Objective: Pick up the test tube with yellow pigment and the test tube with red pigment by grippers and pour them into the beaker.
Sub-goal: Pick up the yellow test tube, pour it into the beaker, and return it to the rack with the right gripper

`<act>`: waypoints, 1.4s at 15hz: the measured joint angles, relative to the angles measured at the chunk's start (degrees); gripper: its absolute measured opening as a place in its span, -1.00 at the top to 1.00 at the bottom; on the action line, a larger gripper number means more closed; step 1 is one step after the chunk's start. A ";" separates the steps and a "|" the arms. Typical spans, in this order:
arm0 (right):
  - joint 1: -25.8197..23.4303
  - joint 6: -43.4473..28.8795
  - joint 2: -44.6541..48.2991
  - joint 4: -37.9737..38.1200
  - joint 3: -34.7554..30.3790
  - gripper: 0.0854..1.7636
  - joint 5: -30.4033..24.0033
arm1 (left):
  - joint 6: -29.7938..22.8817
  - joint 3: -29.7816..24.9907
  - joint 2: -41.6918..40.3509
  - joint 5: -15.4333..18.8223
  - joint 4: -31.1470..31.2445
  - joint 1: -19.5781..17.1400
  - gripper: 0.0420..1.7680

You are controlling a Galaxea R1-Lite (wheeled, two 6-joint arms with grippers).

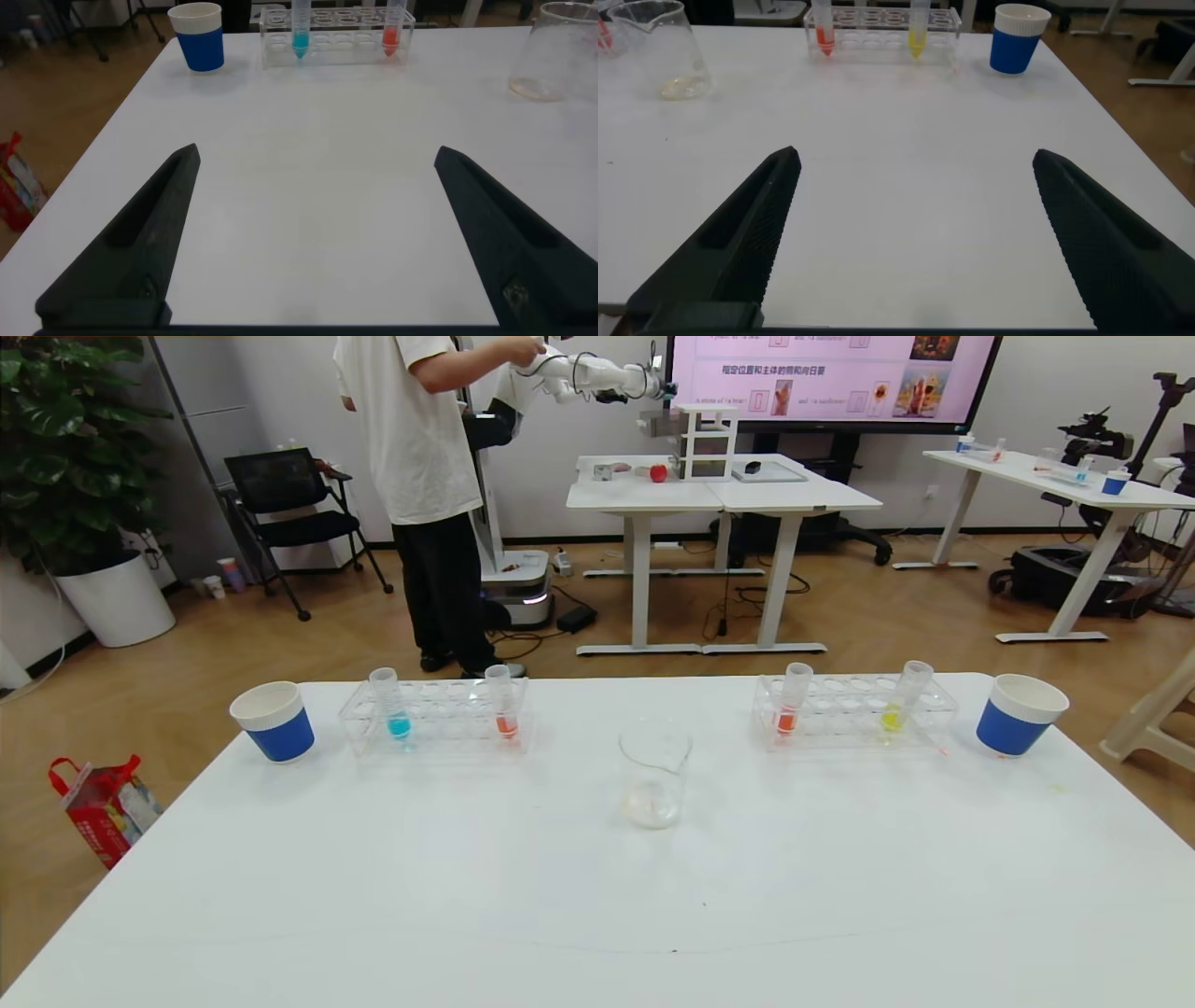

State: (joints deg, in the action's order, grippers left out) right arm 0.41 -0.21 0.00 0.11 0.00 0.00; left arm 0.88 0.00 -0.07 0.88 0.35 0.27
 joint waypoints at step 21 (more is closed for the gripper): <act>2.36 -1.52 -45.47 -29.76 20.59 -0.97 -0.07 | 0.00 0.00 0.00 0.00 -0.02 0.02 -0.98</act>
State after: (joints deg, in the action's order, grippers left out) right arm 2.78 -1.73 -45.47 -29.65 20.59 -0.07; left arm 0.88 0.00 -0.07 0.88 0.33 0.29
